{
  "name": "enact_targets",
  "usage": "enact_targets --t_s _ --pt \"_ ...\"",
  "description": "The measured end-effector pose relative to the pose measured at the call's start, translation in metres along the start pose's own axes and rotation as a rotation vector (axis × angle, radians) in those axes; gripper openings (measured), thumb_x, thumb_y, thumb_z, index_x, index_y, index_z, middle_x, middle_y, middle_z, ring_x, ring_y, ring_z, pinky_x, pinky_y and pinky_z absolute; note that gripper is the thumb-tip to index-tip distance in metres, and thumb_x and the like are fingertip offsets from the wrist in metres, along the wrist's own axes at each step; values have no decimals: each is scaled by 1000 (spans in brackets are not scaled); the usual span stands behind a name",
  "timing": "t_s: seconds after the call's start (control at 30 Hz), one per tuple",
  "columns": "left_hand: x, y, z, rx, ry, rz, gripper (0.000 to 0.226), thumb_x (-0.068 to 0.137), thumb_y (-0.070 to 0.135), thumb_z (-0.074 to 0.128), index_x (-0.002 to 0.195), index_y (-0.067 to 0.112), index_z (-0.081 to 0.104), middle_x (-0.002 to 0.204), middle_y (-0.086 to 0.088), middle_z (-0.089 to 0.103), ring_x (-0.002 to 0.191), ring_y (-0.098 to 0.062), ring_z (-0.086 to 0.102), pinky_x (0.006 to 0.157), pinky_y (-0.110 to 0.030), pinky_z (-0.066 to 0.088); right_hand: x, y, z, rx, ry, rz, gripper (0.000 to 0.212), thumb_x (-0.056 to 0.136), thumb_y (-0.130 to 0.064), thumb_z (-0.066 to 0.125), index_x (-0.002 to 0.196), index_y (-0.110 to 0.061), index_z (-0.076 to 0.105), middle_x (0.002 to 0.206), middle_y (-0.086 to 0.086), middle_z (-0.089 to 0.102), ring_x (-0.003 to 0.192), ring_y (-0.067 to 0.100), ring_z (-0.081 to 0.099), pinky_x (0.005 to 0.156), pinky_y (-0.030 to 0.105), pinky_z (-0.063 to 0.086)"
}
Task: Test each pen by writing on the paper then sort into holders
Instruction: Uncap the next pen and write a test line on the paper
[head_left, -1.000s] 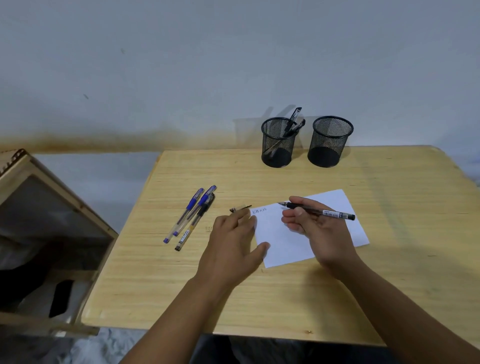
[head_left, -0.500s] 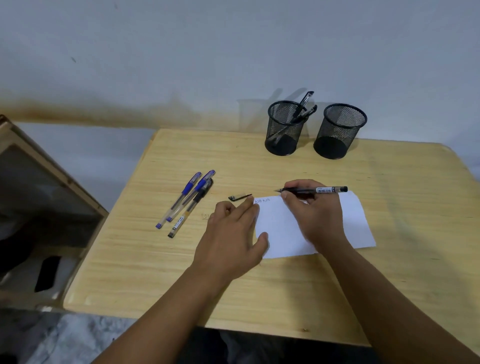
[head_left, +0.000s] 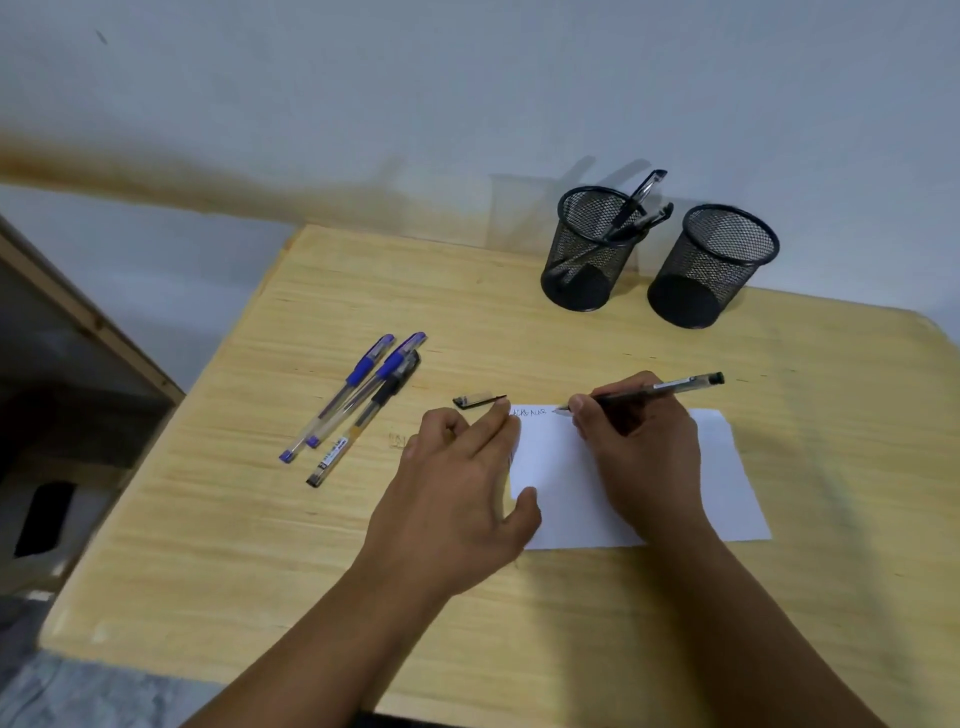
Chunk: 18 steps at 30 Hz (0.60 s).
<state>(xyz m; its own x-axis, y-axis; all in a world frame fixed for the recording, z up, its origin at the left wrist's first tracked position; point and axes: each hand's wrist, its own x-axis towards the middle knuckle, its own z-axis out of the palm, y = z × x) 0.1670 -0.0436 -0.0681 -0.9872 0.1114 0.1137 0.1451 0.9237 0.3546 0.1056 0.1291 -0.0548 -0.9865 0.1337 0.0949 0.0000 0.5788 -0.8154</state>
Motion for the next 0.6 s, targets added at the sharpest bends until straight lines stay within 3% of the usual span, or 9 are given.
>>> enact_targets --t_s 0.27,0.6 --pt "0 -2 3 -39 10 2 67 82 57 45 141 26 49 151 16 42 113 -14 30 90 -40 47 1 -1 4 -11 -6 17 14 86 -33 73 82 -30 60 73 -20 64 70 -10 61 61 6 40" --pt "1 -1 1 -25 -3 -6 67 82 58 44 142 27 49 152 18 40 116 -14 32 88 -34 40 1 0 3 -20 -22 11 12 87 -32 72 83 -27 62 73 -21 64 72 -18 60 59 -1 41"
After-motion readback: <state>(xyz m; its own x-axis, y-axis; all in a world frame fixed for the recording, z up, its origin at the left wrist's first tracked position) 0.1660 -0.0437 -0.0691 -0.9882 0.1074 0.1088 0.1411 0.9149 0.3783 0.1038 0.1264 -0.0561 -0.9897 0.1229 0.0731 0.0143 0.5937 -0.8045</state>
